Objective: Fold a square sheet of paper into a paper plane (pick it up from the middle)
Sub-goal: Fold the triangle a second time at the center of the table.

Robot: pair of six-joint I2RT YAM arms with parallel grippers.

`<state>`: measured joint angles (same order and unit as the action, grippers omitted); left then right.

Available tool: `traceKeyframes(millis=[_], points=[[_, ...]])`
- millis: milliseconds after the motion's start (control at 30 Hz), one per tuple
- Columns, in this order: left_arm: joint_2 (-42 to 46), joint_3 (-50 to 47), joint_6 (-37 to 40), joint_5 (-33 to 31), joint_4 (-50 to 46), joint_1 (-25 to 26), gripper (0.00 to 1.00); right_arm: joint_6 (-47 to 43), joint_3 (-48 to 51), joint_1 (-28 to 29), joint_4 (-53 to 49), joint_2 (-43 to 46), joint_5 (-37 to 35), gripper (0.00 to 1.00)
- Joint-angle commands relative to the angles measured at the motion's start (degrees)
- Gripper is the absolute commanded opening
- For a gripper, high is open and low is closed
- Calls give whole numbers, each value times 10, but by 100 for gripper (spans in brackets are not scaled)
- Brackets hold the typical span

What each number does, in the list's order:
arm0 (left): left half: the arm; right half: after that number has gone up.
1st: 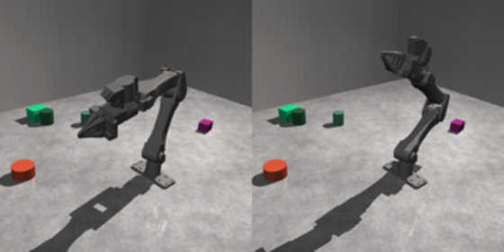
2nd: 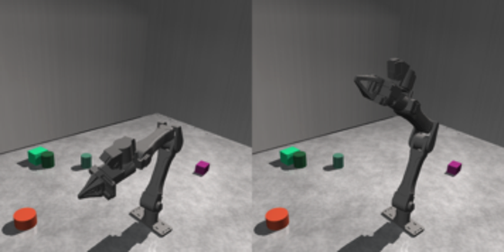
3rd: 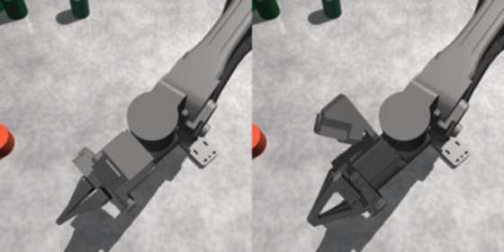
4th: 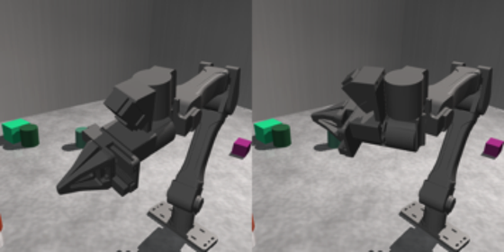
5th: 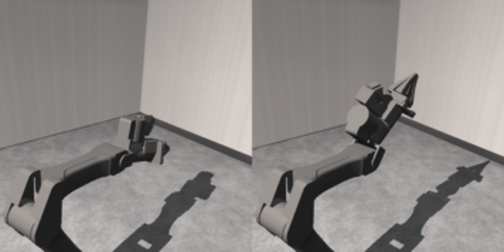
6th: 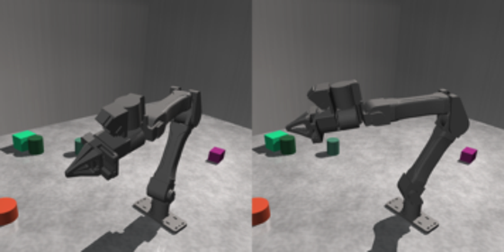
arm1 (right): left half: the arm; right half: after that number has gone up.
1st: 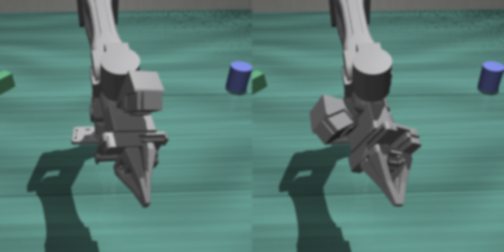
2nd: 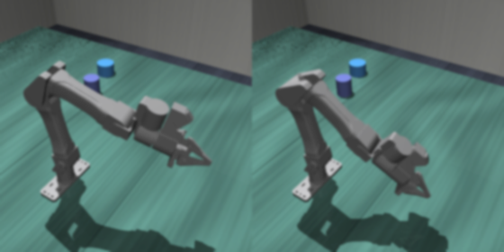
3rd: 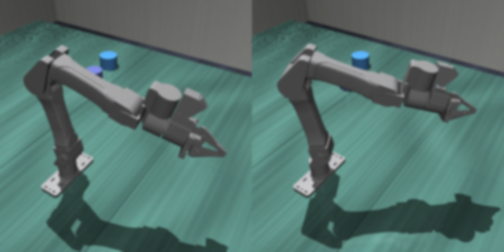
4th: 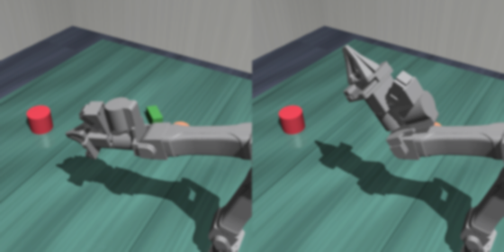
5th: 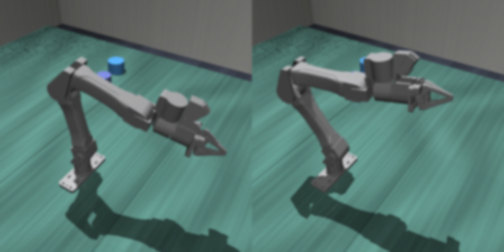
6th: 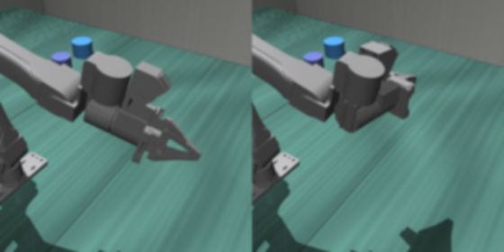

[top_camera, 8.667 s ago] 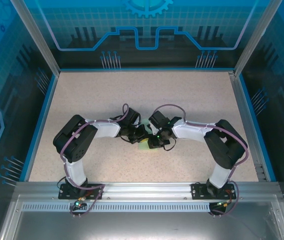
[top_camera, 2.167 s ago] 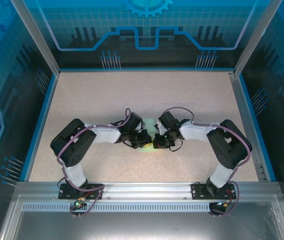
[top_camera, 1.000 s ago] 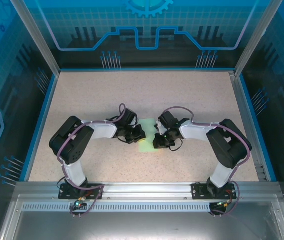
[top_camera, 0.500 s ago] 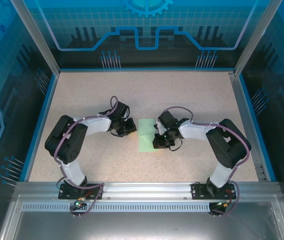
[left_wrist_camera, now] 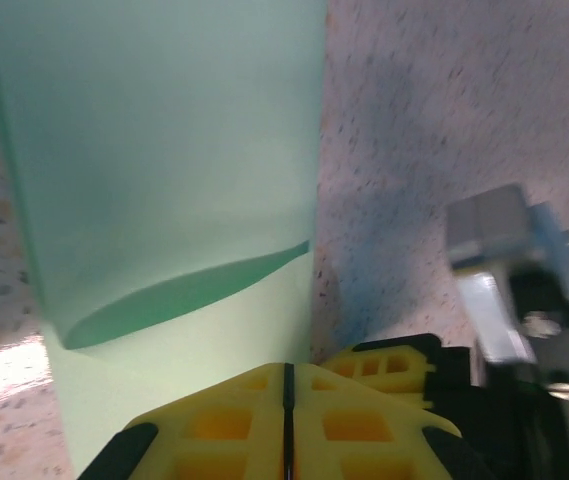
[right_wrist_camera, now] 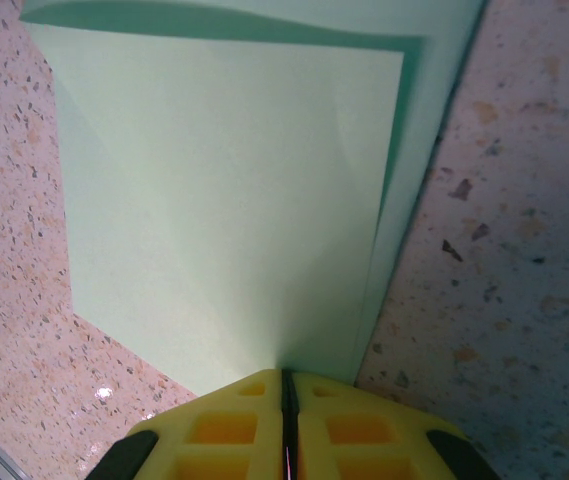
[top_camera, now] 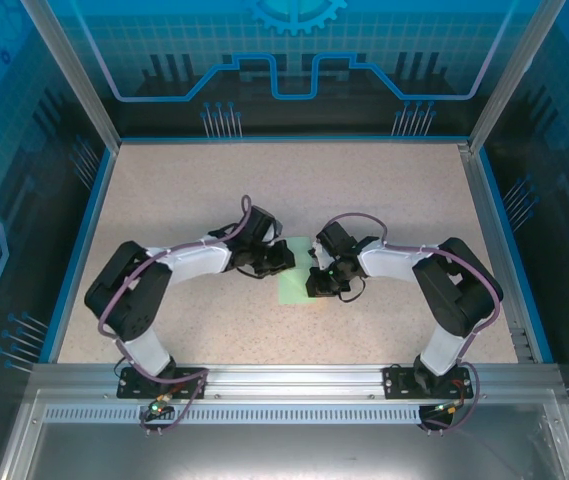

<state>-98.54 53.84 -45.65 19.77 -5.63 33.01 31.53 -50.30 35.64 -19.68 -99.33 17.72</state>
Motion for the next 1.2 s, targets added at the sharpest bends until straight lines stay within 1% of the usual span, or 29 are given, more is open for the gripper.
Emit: traceKeyframes(millis=[0,133,333,500,700,800,900,1000,1167], points=[[-28,0,-18,23,20,5,9,4,31,9,-69,-38,-71,9],[-47,2,-16,11,14,5,9,6,31,9,-59,-27,-60,9],[-45,-10,-10,-48,6,5,8,0,18,9,-66,-17,-58,9],[-55,-27,-11,-59,17,5,7,-7,10,9,-71,-7,-58,10],[-60,-32,-9,-65,16,5,6,-19,3,11,-32,38,-39,10],[-63,-31,-8,-65,14,6,6,-28,-34,18,-24,48,-28,10],[-64,-30,-8,-66,12,6,6,-35,-55,30,-17,31,-27,10],[-67,-30,-11,-66,11,6,6,-36,-75,38,-14,-4,-31,10],[-72,-30,-14,-67,7,5,6,-32,-99,39,8,-46,-30,9]])
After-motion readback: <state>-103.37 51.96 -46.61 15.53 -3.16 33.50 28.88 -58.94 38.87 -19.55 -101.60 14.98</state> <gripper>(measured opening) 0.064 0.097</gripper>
